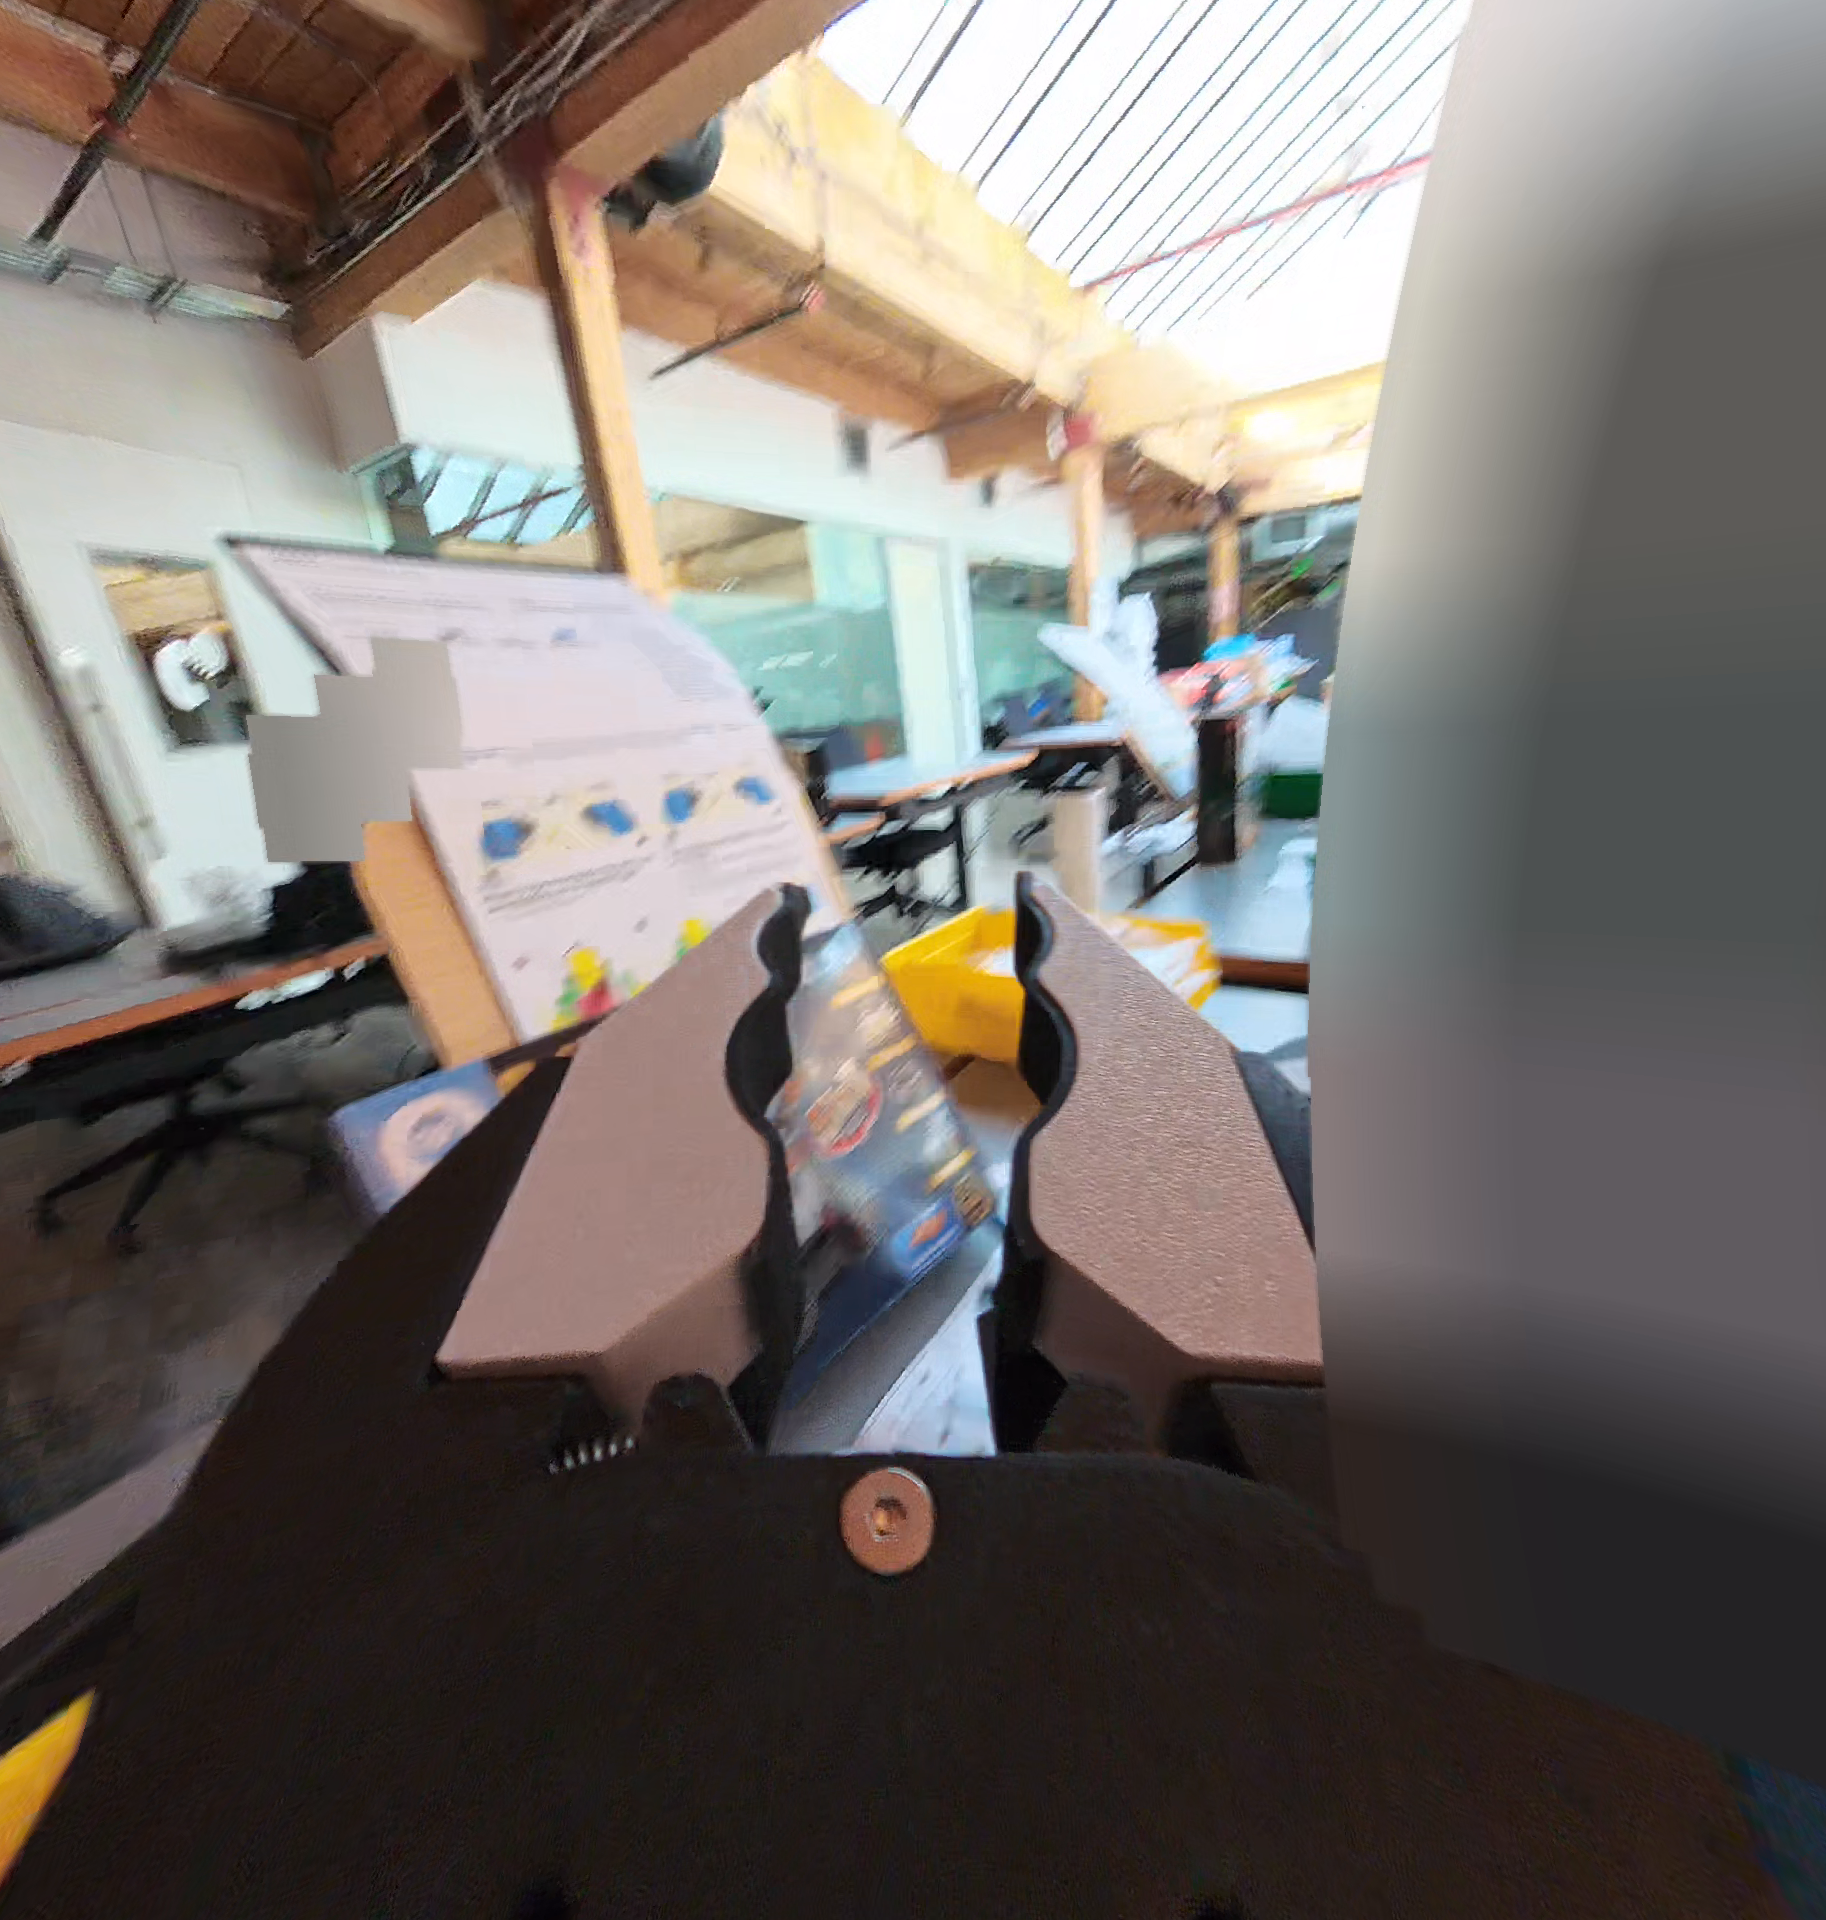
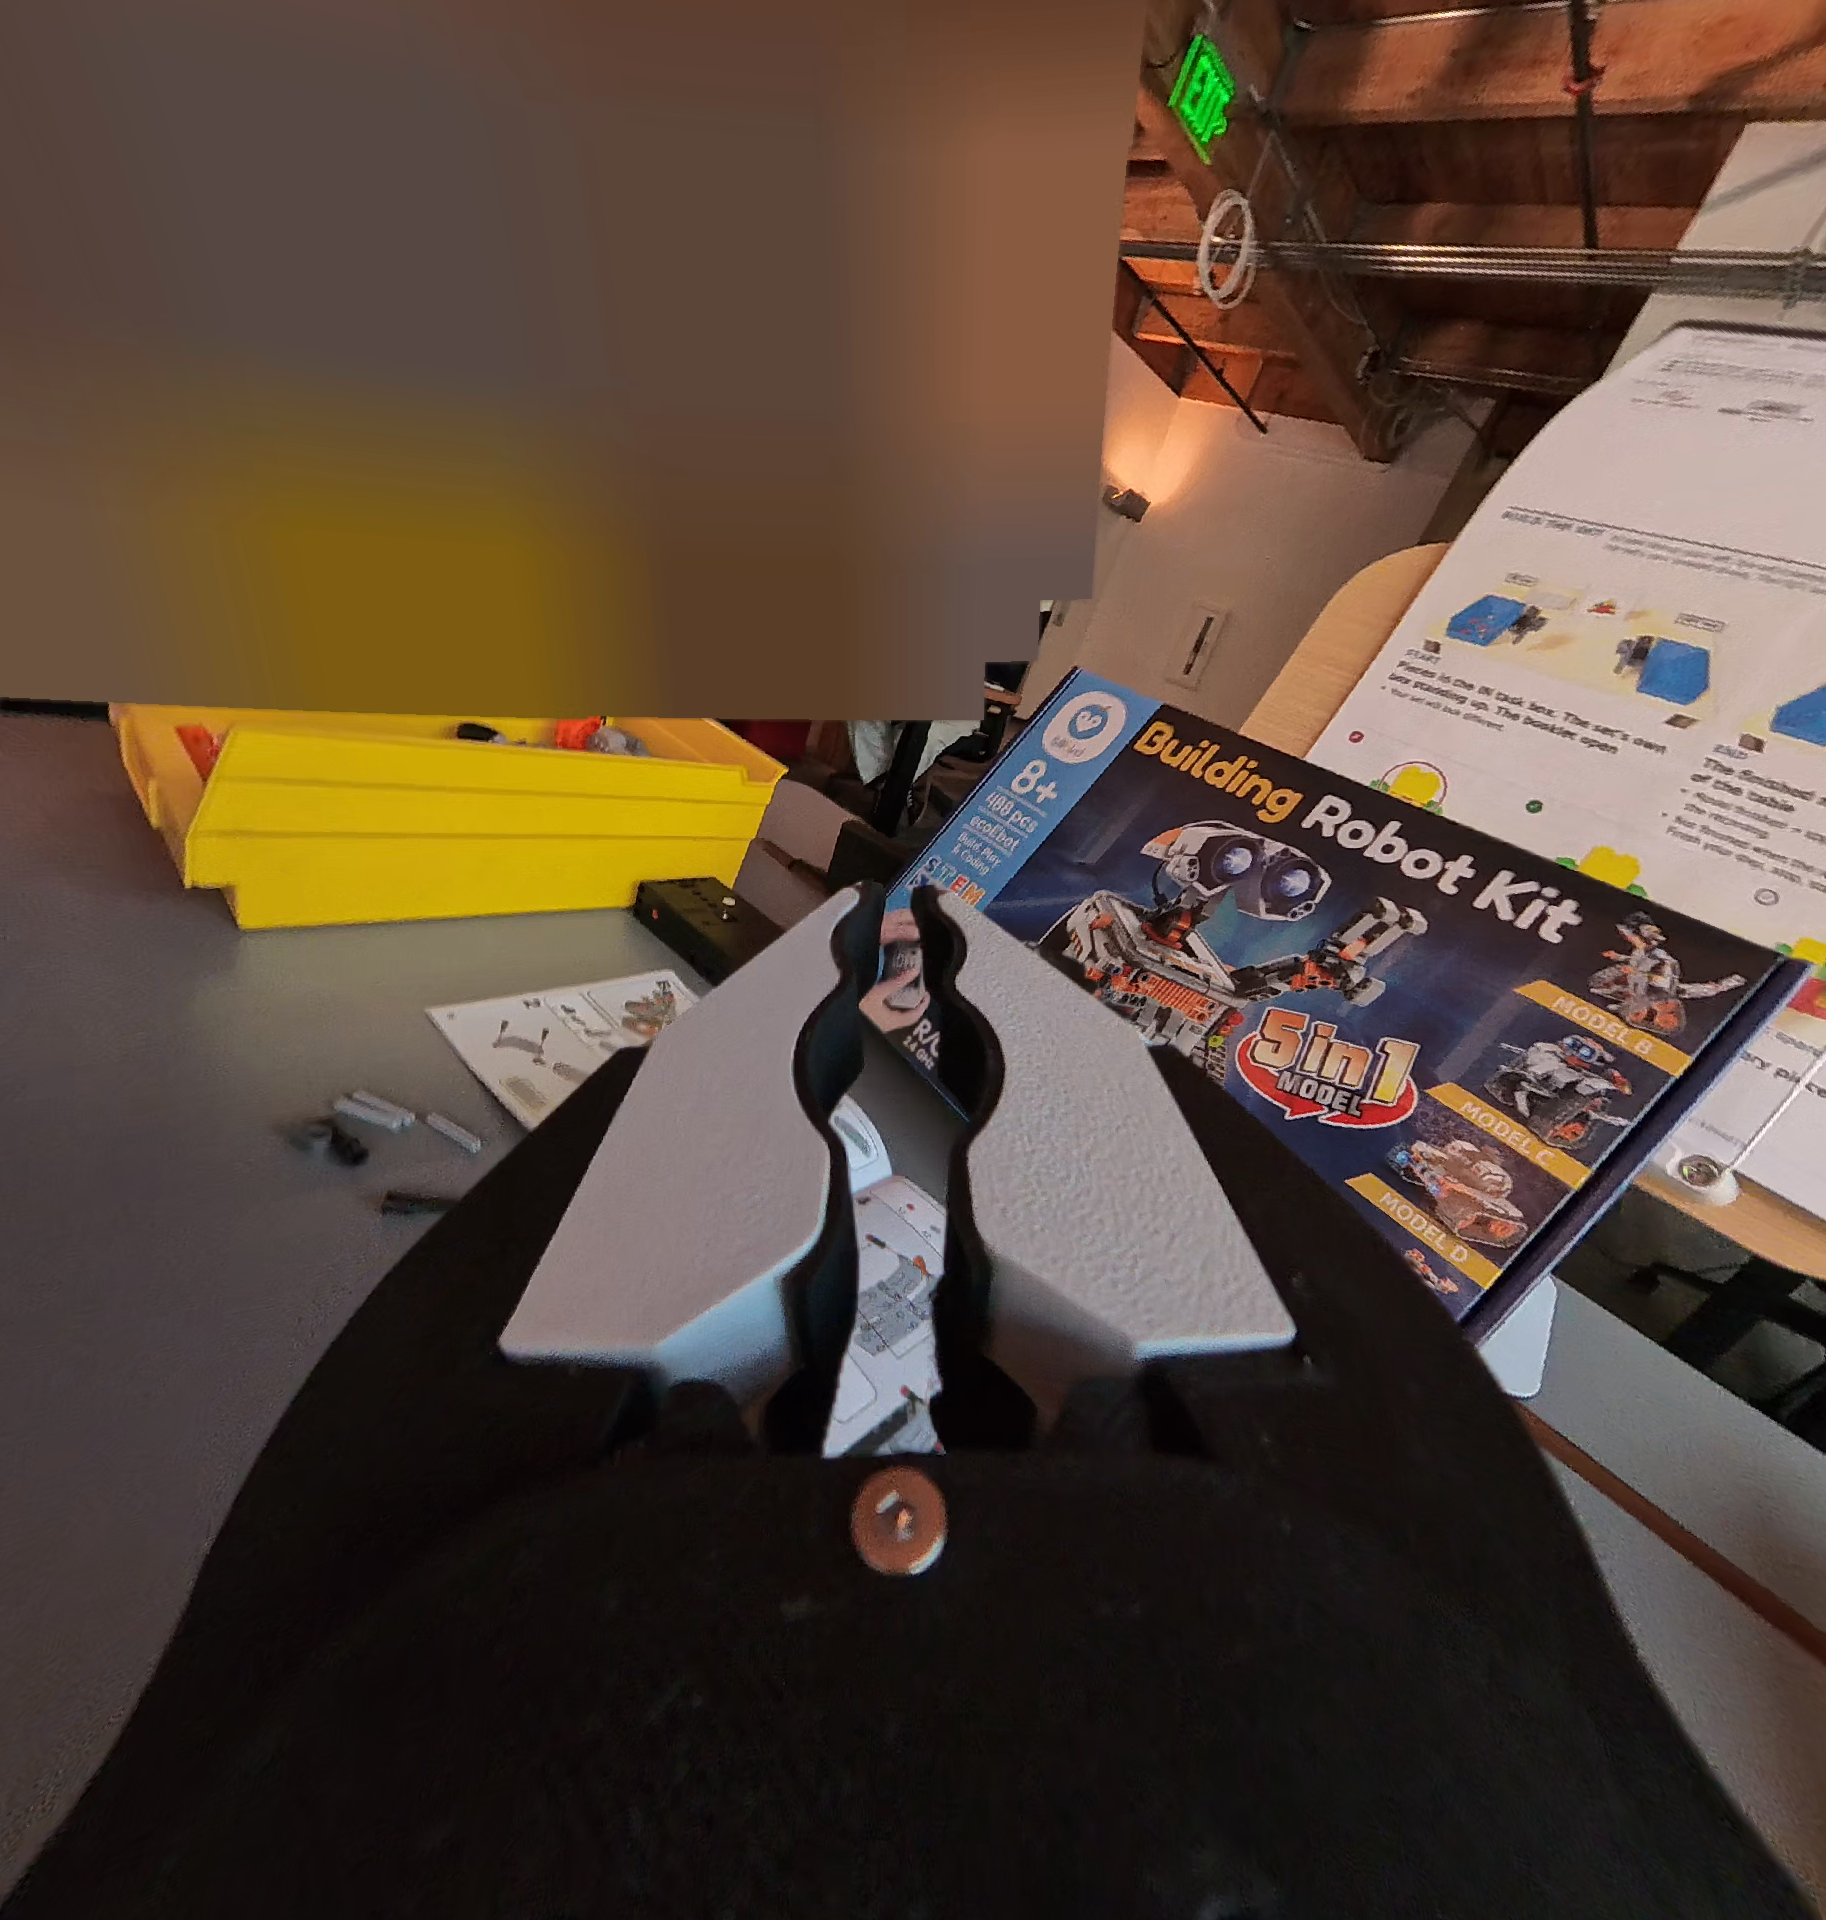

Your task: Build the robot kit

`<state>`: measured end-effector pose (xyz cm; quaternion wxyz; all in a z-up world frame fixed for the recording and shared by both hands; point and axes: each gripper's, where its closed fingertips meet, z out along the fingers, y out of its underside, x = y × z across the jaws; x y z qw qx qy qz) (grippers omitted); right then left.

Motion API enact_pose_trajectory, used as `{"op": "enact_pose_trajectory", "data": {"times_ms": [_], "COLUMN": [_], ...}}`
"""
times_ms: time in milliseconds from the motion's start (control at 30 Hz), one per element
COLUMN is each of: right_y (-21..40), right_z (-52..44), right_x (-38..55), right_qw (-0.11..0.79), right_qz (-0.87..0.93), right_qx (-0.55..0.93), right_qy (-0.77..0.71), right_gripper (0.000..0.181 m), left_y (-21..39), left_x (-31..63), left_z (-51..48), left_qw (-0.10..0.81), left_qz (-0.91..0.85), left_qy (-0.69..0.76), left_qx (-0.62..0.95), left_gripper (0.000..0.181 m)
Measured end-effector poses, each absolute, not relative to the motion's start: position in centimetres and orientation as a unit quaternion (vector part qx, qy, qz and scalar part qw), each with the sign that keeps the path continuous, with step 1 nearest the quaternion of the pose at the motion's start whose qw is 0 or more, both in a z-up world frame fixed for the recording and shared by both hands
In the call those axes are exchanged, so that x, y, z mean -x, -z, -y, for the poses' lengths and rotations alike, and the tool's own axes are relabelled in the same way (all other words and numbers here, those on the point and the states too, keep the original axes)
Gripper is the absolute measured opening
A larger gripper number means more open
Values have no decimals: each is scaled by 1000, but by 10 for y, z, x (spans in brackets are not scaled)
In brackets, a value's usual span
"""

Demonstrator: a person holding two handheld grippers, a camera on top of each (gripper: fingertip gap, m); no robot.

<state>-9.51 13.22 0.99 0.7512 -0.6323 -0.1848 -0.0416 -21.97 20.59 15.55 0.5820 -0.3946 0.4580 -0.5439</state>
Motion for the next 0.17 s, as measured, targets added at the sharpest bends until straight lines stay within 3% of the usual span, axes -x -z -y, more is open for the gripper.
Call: {"op": "enact_pose_trajectory", "data": {"times_ms": [33,167], "right_y": [-3,26], "right_z": [-135,-151], "right_x": [95,85], "right_qw": [741,699], "right_qz": [200,219], "right_qx": [639,680], "right_qy": [44,42], "right_gripper": [5,5], "left_y": [-148,-134], "left_x": [220,224], "left_z": [-214,-227], "left_qw": [587,564], "left_qz": [-462,-474], "left_qy": [517,484], "left_qx": [418,472], "left_gripper": [36,15]}}
